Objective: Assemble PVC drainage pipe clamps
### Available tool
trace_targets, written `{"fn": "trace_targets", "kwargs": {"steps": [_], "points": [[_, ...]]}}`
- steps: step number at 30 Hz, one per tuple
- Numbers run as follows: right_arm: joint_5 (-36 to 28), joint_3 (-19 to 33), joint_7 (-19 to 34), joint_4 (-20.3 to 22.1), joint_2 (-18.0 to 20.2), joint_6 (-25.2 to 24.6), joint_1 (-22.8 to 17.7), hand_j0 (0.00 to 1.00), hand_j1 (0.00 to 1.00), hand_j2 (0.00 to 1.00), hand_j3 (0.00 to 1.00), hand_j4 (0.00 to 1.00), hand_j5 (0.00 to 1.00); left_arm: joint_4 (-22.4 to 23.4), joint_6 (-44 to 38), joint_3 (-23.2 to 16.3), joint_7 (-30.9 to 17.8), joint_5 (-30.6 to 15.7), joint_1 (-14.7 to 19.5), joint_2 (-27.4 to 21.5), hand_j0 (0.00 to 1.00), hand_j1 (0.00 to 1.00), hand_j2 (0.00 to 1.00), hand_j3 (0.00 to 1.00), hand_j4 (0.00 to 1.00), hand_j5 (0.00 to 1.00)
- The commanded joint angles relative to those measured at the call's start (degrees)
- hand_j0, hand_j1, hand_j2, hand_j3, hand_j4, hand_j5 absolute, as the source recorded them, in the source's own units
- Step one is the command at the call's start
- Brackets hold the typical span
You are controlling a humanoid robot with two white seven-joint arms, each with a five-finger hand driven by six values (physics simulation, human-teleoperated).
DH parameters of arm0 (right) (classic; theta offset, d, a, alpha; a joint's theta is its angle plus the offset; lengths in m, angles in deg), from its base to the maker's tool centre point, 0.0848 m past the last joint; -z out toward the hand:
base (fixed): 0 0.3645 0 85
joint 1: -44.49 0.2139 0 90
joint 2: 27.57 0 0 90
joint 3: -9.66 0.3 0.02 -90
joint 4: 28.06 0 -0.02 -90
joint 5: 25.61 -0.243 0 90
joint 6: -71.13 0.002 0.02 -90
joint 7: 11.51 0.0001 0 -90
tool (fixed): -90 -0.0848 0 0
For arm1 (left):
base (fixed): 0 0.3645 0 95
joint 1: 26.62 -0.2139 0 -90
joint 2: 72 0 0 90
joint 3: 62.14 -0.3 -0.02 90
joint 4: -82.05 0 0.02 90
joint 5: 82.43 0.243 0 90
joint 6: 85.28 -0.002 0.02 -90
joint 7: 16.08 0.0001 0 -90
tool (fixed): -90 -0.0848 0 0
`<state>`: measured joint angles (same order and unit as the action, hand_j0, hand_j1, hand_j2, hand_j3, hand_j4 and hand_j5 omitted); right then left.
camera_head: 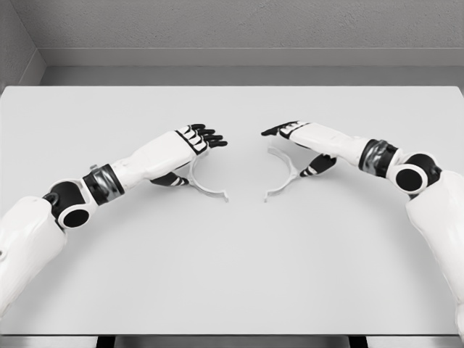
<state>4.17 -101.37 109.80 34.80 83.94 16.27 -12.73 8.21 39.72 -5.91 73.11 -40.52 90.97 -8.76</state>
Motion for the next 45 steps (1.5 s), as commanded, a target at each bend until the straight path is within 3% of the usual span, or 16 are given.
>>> {"fn": "trace_targets", "kwargs": {"steps": [1, 9, 28, 31, 33, 38, 45], "points": [[-0.42, -0.15, -0.02, 0.07, -0.16, -0.14, 0.0, 1.0, 1.0, 1.0, 1.0, 1.0, 1.0, 0.28, 0.0, 0.37, 0.02, -0.42, 0.09, -0.3, 1.0, 1.0, 1.0, 1.0, 1.0, 1.0], [-0.42, -1.29, -0.02, -0.11, -1.48, -0.14, 0.79, 1.0, 1.0, 1.0, 1.0, 1.0, 1.0, 3.44, 0.0, 0.1, 0.11, -0.42, 1.49, 0.22, 1.0, 1.0, 1.0, 1.0, 1.0, 1.0], [-0.42, -3.05, -0.02, -1.07, -3.59, -0.14, 2.28, 1.0, 1.0, 1.0, 1.0, 1.0, 1.0, 3.0, 0.0, -0.6, 0.02, -0.24, 1.49, 2.51, 1.0, 1.0, 1.0, 1.0, 1.0, 1.0], [-1.04, -1.12, -0.11, -1.16, -2.01, -0.14, 2.64, 1.0, 1.0, 1.0, 1.0, 1.0, 1.0, 3.0, 0.0, -0.6, 0.11, -0.24, 1.49, 2.51, 1.0, 1.0, 1.0, 1.0, 1.0, 1.0], [-1.39, 4.86, -0.11, -0.9, 0.72, -0.14, 2.81, 1.0, 1.0, 1.0, 1.0, 1.0, 1.0, 3.0, 0.0, -0.6, 0.02, -0.24, 1.49, 2.51, 1.0, 1.0, 1.0, 1.0, 1.0, 1.0], [-4.99, 11.98, -0.11, -0.28, 4.06, -0.14, 2.29, 1.0, 1.0, 1.0, 1.0, 1.0, 1.0, 2.92, 0.0, -0.6, 0.02, -0.24, 1.49, 2.86, 1.0, 1.0, 1.0, 1.0, 1.0, 1.0], [-5.17, 12.34, -0.02, -0.28, 4.32, -0.14, 0.97, 1.0, 1.0, 1.0, 1.0, 1.0, 1.0, 2.92, 0.0, -0.6, 0.11, -0.16, 1.49, 3.03, 1.0, 1.0, 1.0, 1.0, 1.0, 1.0]]}}
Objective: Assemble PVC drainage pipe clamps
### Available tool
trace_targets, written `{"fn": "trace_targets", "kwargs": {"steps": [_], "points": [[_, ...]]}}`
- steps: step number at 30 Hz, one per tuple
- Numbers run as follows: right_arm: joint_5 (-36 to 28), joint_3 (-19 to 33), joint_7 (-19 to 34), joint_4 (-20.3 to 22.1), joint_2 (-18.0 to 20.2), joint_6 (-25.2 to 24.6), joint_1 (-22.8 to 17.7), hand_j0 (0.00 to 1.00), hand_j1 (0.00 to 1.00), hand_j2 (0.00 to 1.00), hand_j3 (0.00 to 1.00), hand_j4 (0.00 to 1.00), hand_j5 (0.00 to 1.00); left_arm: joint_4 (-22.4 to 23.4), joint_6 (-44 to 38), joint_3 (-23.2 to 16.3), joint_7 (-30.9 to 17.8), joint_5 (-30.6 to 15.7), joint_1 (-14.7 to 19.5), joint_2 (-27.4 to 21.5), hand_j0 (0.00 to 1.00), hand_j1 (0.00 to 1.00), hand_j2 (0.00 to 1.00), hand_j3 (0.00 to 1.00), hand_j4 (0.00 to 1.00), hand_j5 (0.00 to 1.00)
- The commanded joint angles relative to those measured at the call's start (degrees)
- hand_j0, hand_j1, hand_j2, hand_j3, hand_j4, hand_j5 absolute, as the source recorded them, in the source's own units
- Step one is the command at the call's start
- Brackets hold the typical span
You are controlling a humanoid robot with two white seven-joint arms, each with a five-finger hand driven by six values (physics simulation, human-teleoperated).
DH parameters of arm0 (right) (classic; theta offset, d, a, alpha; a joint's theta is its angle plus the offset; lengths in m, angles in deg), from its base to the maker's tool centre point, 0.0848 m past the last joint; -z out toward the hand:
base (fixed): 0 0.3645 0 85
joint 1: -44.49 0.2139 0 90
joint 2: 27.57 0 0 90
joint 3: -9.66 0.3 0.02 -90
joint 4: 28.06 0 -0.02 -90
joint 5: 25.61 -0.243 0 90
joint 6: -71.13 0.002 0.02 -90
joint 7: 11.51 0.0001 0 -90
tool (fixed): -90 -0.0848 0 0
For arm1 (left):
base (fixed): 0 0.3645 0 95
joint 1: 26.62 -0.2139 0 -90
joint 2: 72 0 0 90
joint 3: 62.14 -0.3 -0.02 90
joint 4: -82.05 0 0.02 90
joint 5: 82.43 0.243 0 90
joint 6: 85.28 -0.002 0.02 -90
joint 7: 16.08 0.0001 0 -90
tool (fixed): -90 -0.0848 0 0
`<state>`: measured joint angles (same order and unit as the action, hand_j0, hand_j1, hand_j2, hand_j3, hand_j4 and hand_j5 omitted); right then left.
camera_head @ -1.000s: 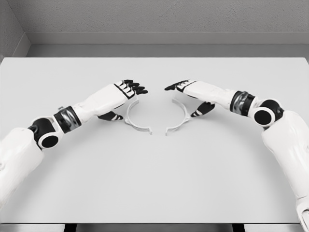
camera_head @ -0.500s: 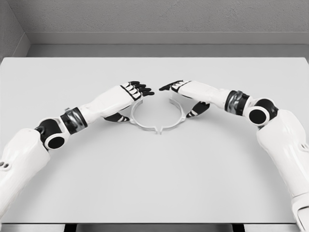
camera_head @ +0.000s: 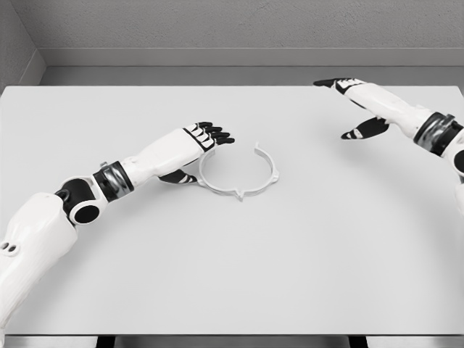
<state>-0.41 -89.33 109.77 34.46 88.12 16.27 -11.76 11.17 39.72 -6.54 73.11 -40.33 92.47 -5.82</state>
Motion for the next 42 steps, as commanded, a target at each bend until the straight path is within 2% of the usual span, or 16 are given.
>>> {"fn": "trace_targets", "kwargs": {"steps": [1, 7, 30, 33, 37, 41, 42], "points": [[-0.59, -0.67, 0.02, 0.06, 0.15, -0.14, 0.09, 1.0, 1.0, 1.0, 1.0, 1.0, 1.0, 0.04, 0.0, 0.04, 0.02, -0.35, 0.0, 0.09, 1.0, 1.0, 1.0, 1.0, 1.0, 1.0], [-0.59, -2.87, 0.02, 0.06, -0.02, -0.14, -0.18, 1.0, 1.0, 1.0, 1.0, 1.0, 1.0, -0.04, 0.0, 0.04, 0.02, -0.35, 0.0, 0.18, 1.0, 1.0, 1.0, 1.0, 1.0, 1.0], [-0.68, -2.34, -0.07, 0.15, 0.24, -0.14, -0.26, 1.0, 1.0, 1.0, 1.0, 1.0, 1.0, -0.13, 0.0, -0.4, -1.64, -0.35, 0.35, 2.99, 1.0, 1.0, 1.0, 1.0, 1.0, 1.0], [-0.85, -1.2, -0.16, 2.96, 1.29, -0.14, -1.67, 1.0, 1.0, 1.0, 1.0, 1.0, 1.0, -0.04, 0.0, -0.4, -1.65, -0.35, 0.35, 3.08, 1.0, 1.0, 1.0, 1.0, 1.0, 1.0], [-0.85, 3.28, -0.16, 8.32, 2.26, -0.14, -6.41, 1.0, 1.0, 1.0, 1.0, 1.0, 1.0, -0.04, 0.0, -0.4, -1.65, -0.35, 0.35, 3.08, 1.0, 1.0, 1.0, 1.0, 1.0, 1.0], [-6.21, 7.94, -0.07, 14.38, 4.63, -0.14, -11.34, 1.0, 1.0, 1.0, 1.0, 1.0, 1.0, -0.04, 0.0, -0.4, -1.65, -0.26, 0.35, 3.26, 1.0, 1.0, 1.0, 1.0, 1.0, 1.0], [-6.21, 8.47, -0.16, 14.56, 4.72, -0.14, -12.04, 1.0, 1.0, 1.0, 1.0, 1.0, 1.0, -0.22, 0.0, -0.4, -1.65, -0.35, 0.35, 3.26, 1.0, 1.0, 1.0, 1.0, 1.0, 1.0]]}}
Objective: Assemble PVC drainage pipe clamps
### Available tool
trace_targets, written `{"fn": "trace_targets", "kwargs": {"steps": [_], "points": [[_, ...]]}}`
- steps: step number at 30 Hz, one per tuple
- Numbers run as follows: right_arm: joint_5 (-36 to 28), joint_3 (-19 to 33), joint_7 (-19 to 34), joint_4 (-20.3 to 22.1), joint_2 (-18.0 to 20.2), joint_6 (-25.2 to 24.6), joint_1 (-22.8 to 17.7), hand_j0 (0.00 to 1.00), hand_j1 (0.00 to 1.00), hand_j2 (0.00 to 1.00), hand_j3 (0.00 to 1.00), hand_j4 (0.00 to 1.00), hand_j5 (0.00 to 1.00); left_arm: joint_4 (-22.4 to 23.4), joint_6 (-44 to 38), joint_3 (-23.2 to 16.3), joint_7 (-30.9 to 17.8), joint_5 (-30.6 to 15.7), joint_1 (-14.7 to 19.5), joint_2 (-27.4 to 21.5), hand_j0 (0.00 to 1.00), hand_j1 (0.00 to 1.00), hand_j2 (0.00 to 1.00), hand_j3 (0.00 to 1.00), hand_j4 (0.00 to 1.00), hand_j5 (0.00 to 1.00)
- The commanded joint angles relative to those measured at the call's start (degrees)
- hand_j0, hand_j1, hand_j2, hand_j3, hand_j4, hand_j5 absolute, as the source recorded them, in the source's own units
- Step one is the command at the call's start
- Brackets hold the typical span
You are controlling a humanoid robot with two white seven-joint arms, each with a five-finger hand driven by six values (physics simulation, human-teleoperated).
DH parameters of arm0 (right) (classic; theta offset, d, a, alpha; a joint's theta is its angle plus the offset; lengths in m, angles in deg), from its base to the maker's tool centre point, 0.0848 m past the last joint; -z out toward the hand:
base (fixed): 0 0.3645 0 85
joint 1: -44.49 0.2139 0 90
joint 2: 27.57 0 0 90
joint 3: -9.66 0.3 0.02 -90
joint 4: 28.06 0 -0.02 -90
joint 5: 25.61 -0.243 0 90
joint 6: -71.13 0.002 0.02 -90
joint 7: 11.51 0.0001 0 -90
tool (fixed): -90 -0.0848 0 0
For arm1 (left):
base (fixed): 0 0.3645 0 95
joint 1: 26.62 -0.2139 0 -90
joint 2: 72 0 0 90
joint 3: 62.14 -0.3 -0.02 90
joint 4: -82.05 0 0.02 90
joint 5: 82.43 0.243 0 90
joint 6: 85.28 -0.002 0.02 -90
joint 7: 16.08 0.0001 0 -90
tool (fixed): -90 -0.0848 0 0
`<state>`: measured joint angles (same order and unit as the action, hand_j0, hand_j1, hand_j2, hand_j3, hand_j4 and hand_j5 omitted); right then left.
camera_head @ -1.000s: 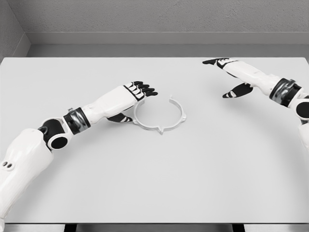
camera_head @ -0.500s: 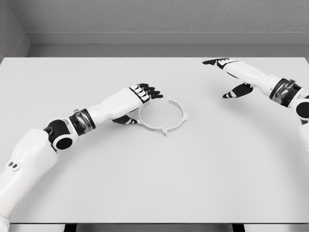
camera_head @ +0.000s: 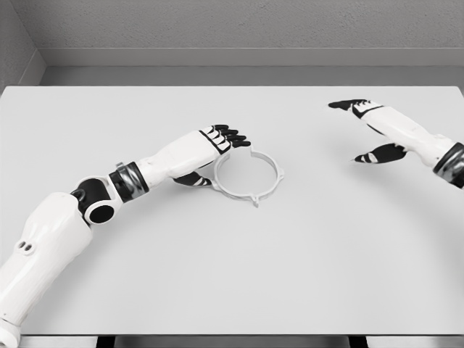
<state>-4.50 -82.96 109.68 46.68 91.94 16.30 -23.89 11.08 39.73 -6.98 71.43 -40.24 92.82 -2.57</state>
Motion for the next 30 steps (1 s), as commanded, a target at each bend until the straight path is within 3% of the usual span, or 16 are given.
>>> {"fn": "trace_targets", "kwargs": {"steps": [1, 12, 13, 16, 19, 30], "points": [[-2.48, 2.19, -0.07, 2.26, 1.6, -0.17, -0.09, 1.0, 1.0, 1.0, 1.0, 1.0, 1.0, -0.13, -0.01, 0.04, -0.14, -0.35, 0.0, 0.53, 1.0, 1.0, 1.0, 1.0, 1.0, 1.0], [-4.68, 3.77, -0.07, 1.73, 3.71, -0.17, -2.55, 1.0, 1.0, 1.0, 1.0, 1.0, 1.0, -0.04, -0.01, 0.04, -0.76, -0.35, 0.0, 0.8, 1.0, 1.0, 1.0, 1.0, 1.0, 1.0], [-5.56, 3.86, -0.16, 0.15, 4.32, -0.17, -3.25, 1.0, 1.0, 1.0, 1.0, 1.0, 1.0, -0.04, -0.01, 0.04, -0.76, -0.44, 0.09, 0.8, 1.0, 1.0, 1.0, 1.0, 1.0, 1.0], [-17.86, 3.5, 0.1, -1.17, 4.32, -0.17, -6.15, 1.0, 1.0, 1.0, 1.0, 1.0, 1.0, 0.05, -0.01, 0.04, -0.85, -0.35, 0.18, 1.5, 1.0, 1.0, 1.0, 1.0, 1.0, 1.0], [-18.39, 3.86, 0.1, 0.5, 4.67, -0.17, -6.85, 1.0, 1.0, 1.0, 1.0, 1.0, 1.0, 0.05, -0.01, -0.05, -1.11, -0.27, 0.18, 1.68, 1.0, 1.0, 1.0, 1.0, 1.0, 1.0], [-18.74, 3.77, -0.25, 0.58, 4.67, -0.17, -6.94, 1.0, 1.0, 1.0, 1.0, 1.0, 1.0, 0.13, -0.01, 0.04, -1.46, 0.79, 0.18, 2.91, 1.0, 1.0, 1.0, 1.0, 1.0, 1.0]]}}
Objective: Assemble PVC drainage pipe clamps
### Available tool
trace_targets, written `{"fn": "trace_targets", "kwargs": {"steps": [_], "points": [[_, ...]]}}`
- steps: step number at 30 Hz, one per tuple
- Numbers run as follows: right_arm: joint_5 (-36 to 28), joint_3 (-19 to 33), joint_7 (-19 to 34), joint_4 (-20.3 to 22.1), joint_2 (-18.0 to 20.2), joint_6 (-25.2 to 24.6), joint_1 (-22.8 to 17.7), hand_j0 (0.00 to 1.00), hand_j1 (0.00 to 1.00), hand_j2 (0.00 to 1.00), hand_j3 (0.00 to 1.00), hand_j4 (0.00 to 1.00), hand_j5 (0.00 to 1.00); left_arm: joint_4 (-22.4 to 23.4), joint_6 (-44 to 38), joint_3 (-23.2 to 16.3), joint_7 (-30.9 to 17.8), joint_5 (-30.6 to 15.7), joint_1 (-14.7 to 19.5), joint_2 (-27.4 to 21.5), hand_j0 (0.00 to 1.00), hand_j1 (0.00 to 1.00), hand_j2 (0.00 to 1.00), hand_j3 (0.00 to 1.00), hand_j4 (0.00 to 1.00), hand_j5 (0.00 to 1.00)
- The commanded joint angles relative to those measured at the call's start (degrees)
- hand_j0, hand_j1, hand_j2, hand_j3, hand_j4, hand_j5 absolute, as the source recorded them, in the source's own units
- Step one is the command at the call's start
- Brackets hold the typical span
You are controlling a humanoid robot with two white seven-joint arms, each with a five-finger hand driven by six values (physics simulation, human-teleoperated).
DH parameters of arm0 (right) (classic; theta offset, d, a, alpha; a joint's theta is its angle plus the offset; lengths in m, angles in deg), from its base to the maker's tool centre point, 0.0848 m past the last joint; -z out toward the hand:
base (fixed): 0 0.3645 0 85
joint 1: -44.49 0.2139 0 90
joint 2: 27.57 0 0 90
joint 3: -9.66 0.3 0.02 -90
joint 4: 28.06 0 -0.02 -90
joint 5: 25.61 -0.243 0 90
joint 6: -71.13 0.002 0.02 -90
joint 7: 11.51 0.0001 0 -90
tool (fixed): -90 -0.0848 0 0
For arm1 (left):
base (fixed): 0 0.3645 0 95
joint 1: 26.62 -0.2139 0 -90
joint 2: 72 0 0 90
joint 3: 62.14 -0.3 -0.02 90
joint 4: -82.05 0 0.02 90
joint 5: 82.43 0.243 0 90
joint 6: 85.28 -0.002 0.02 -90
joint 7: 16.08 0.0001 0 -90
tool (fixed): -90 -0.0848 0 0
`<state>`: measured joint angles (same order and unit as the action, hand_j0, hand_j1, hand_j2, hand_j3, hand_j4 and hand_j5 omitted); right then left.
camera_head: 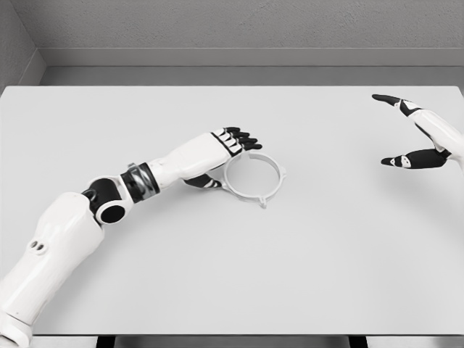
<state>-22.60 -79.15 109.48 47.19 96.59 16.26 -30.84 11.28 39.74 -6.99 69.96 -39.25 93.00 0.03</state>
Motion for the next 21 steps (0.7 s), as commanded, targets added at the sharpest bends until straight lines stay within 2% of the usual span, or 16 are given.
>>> {"fn": "trace_targets", "kwargs": {"steps": [1, 21], "points": [[-0.64, -0.04, -0.05, 0.07, 0.02, -0.14, 0.0, 1.0, 1.0, 1.0, 1.0, 1.0, 1.0, 0.02, -0.02, 0.04, 0.01, -0.2, 0.0, 0.74, 1.0, 1.0, 1.0, 1.0, 1.0, 1.0], [-0.64, 0.04, -0.05, 0.07, 0.11, -0.14, -0.09, 1.0, 1.0, 1.0, 1.0, 1.0, 1.0, 0.19, -0.02, 0.66, 0.01, -0.02, 0.26, 0.92, 1.0, 1.0, 1.0, 1.0, 1.0, 1.0]]}}
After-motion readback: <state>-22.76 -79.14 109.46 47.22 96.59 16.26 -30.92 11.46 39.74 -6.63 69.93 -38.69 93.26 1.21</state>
